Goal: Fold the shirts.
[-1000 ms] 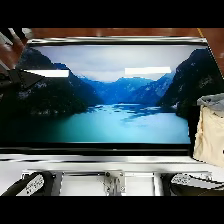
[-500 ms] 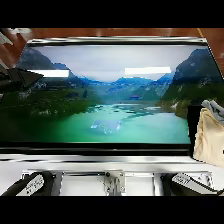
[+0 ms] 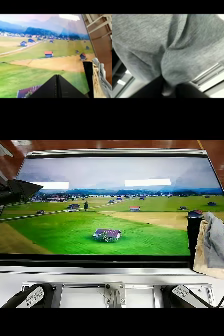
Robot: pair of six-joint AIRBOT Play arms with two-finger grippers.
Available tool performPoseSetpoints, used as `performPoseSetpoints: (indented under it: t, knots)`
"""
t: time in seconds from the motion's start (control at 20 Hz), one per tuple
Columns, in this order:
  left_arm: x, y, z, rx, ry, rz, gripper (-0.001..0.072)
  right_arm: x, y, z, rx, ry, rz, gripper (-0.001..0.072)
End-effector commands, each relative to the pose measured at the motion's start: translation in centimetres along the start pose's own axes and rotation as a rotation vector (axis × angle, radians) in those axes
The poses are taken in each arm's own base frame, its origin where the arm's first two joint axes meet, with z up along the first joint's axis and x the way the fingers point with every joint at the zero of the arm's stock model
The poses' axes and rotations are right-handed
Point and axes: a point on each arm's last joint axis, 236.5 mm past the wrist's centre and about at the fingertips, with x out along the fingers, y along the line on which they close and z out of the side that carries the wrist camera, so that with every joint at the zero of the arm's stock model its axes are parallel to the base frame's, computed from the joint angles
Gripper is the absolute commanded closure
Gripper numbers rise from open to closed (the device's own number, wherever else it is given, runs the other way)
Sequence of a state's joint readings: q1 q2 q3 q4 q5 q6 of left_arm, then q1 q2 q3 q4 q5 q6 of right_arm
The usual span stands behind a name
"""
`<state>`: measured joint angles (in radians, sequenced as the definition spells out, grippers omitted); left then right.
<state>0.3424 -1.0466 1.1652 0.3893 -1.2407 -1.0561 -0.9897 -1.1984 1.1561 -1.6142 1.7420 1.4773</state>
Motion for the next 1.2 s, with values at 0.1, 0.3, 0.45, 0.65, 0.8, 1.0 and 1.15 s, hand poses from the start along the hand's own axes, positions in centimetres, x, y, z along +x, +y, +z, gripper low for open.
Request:
performPoseSetpoints:
  t: [0.1, 0.3, 0.45, 0.65, 0.8, 1.0, 1.15]
  knots:
    - [0.0, 0.2, 0.2, -0.001, -0.009, 0.006, 0.0665, 0.3, -2.4, 1.5, -0.067, -0.062, -0.105, 0.0021]
    - [0.5, 1.8, 1.1, 0.068, -0.031, 0.118, 0.0668, -11.3, 0.5, 8.4, -0.062, -0.505, 0.008, 0.0022]
    - [1.2, 6.3, -0.5, 0.183, 0.144, 0.478, 0.0668, -23.8, 10.6, 10.9, -0.189, -0.933, 0.301, 0.0023]
    - [4.8, 7.8, -5.5, 0.341, 0.557, 0.705, 0.0606, -20.5, 22.8, 5.5, -0.536, -0.801, 0.286, 0.0023]
    - [7.9, 7.6, -9.6, 0.352, 0.764, 0.692, 0.0022, -12.3, 26.9, 1.1, -0.720, -0.498, 0.207, 0.0022]
    - [8.7, 7.9, -10.6, 0.352, 0.800, 0.689, 0.0023, -9.6, 29.1, -1.3, -0.814, -0.404, 0.187, 0.0022]
    - [8.6, 8.2, -10.5, 0.347, 0.797, 0.693, 0.0022, -9.4, 30.2, -2.5, -0.857, -0.399, 0.190, 0.0023]
